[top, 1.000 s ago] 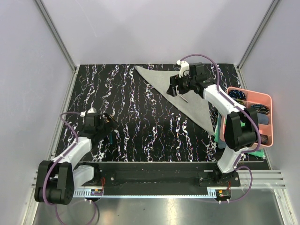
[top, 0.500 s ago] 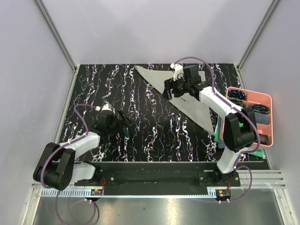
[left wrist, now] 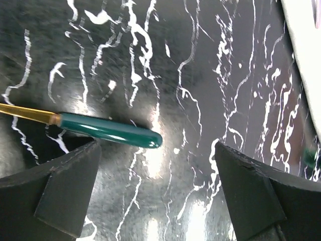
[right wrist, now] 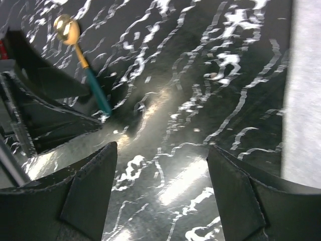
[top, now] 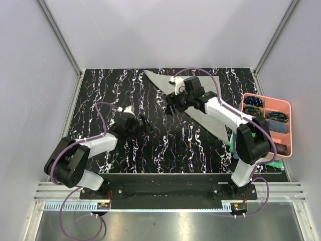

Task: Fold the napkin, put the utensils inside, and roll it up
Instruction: Grab a utensil with the right arm

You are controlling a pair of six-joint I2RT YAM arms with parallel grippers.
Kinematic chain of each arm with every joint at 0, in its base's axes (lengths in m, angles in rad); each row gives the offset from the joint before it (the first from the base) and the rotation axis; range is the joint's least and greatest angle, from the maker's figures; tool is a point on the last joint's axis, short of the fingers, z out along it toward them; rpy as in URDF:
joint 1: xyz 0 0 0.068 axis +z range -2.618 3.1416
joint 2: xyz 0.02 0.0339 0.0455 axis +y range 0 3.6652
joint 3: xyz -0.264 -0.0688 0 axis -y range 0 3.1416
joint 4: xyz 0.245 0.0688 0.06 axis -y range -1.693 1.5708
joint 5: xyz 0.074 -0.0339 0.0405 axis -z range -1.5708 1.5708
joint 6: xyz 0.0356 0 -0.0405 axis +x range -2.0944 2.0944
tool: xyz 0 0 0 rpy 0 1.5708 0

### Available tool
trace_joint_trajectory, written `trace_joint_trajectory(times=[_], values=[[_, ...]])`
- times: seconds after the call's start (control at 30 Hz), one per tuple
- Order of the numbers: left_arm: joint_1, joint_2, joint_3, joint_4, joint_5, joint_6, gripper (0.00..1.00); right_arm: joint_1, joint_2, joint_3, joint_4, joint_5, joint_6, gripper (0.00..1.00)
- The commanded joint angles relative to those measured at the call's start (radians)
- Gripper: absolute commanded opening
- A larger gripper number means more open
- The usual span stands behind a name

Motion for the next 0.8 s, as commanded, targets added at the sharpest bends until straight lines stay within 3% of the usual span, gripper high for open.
trace_joint_trajectory(times=[0.0,0.17,0.3,0.37,0.5,0.77], values=[[-0.004,-0.126,0.071,-0.120,-0.040,0.063,0.99,0.048,0.006,0.019,-0.002,0.018,0.003,0.80],[0.080,-0.391,0.138,-0.438,-0.118,0.185,0.99,0.094,0.043,0.053,-0.007,0.022,-0.035,0.80],[0.354,-0.550,0.142,-0.550,-0.091,0.237,0.99,0.156,0.118,0.091,-0.004,0.034,-0.069,0.80],[0.434,-0.588,0.161,-0.572,-0.051,0.254,0.99,0.188,0.147,0.122,-0.004,0.060,-0.098,0.80],[0.591,-0.564,0.252,-0.602,0.061,0.315,0.99,0.298,0.244,0.189,0.001,0.122,-0.149,0.80],[0.677,-0.469,0.338,-0.639,0.135,0.432,0.99,0.429,0.392,0.321,-0.014,0.296,-0.250,0.79]])
